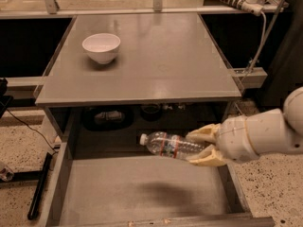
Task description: Place water bottle into top drawer
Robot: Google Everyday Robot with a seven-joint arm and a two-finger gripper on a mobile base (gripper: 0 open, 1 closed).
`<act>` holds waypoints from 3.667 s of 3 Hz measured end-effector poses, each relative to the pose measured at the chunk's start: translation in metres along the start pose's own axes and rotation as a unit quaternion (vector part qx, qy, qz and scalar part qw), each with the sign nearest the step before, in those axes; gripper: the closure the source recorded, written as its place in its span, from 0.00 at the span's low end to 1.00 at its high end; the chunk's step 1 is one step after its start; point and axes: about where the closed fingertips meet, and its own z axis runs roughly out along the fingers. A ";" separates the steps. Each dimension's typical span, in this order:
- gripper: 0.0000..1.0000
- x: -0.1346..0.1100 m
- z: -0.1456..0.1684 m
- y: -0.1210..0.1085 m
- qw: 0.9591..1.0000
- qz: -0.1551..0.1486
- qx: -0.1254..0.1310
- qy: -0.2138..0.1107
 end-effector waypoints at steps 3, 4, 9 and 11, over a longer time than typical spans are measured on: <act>1.00 0.021 0.094 0.005 0.999 -0.004 0.031 0.013; 1.00 0.026 0.121 0.002 0.999 0.004 0.033 0.002; 0.64 0.040 0.162 -0.006 0.999 0.002 0.033 -0.031; 0.17 0.040 0.162 -0.006 0.999 0.002 0.033 -0.031</act>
Offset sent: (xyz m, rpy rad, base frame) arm 0.0171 0.0551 -0.0919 -0.0242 -0.0519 -0.0547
